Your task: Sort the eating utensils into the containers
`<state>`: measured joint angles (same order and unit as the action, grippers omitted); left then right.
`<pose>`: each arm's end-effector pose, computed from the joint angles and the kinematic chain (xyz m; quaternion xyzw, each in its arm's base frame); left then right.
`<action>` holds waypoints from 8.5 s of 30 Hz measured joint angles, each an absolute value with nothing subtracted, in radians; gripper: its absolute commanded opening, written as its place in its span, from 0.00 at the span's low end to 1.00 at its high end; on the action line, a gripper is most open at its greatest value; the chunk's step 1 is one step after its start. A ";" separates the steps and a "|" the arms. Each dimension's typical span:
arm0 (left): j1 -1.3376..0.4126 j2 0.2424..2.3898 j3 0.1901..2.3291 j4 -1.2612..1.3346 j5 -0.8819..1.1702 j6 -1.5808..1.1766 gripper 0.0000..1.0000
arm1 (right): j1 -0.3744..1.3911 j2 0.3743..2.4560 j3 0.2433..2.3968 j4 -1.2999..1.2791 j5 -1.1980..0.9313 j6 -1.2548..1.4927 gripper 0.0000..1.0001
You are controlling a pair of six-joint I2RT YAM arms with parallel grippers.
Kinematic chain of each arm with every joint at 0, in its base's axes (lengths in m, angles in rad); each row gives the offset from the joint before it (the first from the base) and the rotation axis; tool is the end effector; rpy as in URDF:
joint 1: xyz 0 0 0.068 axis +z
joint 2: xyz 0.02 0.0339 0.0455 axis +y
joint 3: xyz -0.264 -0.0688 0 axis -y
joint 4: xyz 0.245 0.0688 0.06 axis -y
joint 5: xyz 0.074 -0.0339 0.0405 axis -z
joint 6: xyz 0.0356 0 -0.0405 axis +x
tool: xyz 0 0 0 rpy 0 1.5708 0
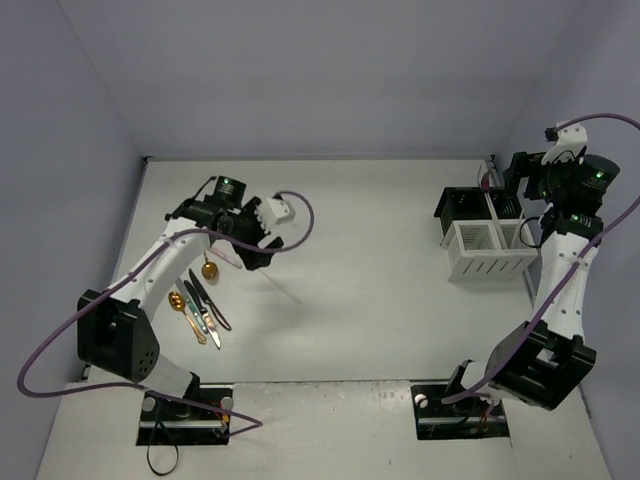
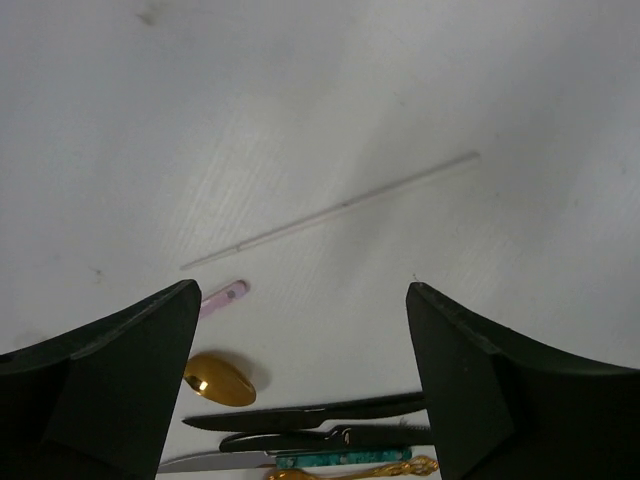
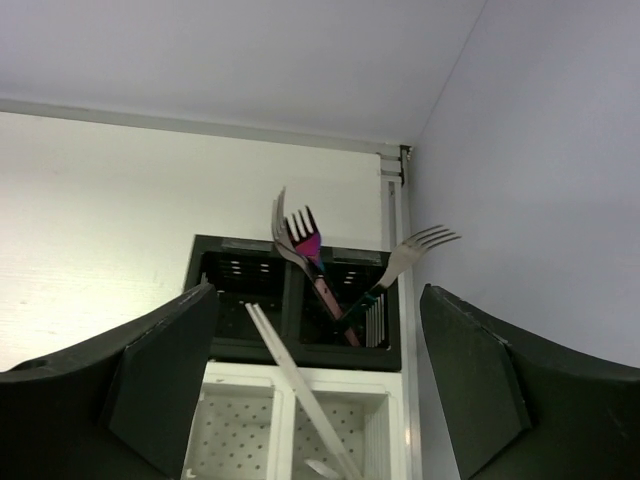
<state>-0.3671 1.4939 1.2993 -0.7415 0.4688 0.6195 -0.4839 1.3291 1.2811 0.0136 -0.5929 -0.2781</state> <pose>0.2877 -0.1279 0.3030 0.5014 0.7796 -0.1807 0.3289 0.2818 -0.1256 0.4144 -0.1313 0.7050 -0.0521 0.6950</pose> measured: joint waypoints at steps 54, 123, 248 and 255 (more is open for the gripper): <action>-0.614 2.030 1.852 -0.811 0.450 0.810 0.00 | -0.473 1.175 1.497 -0.198 -0.842 -0.324 0.80; -0.363 1.765 1.363 -0.286 1.035 -1.014 0.88 | 0.977 1.077 0.782 0.060 -0.350 -1.555 0.00; -0.032 1.841 1.336 -0.639 -0.106 -0.446 0.41 | -0.390 1.200 1.220 -0.199 -0.786 -0.472 0.53; -0.014 1.909 1.370 -0.643 -0.100 -0.445 0.37 | -0.390 1.200 1.220 -0.199 -0.786 -0.471 0.53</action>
<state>-0.0139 1.9092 1.3703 -0.6429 -0.1000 -0.4453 -0.3897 1.1995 1.2198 -0.1992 -0.7863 -0.4713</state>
